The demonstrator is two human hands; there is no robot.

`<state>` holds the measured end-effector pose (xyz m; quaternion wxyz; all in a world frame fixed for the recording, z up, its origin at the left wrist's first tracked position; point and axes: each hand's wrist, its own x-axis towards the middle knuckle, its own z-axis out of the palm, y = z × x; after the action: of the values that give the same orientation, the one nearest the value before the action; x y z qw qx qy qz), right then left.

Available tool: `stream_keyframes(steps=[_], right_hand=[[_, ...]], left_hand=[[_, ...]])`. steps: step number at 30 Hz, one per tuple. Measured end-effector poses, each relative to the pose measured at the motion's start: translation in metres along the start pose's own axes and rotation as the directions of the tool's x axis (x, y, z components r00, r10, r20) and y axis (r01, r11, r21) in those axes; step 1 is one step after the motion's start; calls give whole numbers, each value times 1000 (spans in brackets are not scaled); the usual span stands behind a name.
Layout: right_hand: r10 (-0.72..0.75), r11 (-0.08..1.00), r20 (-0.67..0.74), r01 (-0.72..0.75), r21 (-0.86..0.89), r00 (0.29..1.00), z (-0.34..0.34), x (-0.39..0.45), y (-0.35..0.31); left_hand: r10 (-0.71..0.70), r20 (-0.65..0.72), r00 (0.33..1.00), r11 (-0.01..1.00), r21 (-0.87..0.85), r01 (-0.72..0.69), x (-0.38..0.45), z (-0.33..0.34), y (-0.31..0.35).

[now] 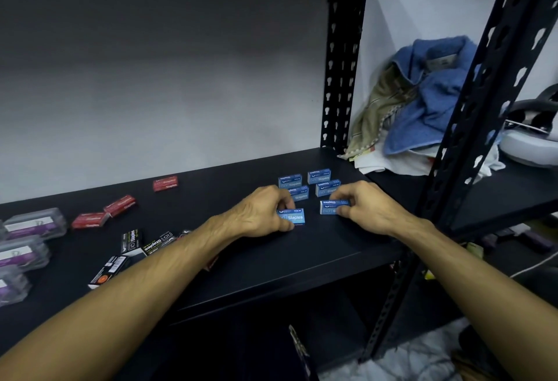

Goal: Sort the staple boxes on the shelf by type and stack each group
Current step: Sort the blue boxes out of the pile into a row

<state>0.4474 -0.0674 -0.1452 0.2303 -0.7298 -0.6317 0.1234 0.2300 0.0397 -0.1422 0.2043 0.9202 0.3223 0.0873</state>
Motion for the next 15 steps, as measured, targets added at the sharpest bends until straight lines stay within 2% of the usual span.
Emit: stream_keyframes(steps=[6, 15], right_hand=[[10, 1000, 0, -10, -7, 1000, 0, 3, 2], [-4, 996, -16, 2, -86, 1000, 1, 16, 7]], left_hand=[[-24, -17, 1000, 994, -105, 22, 2, 1, 0], [-52, -192, 980, 993, -118, 30, 14, 17, 8]])
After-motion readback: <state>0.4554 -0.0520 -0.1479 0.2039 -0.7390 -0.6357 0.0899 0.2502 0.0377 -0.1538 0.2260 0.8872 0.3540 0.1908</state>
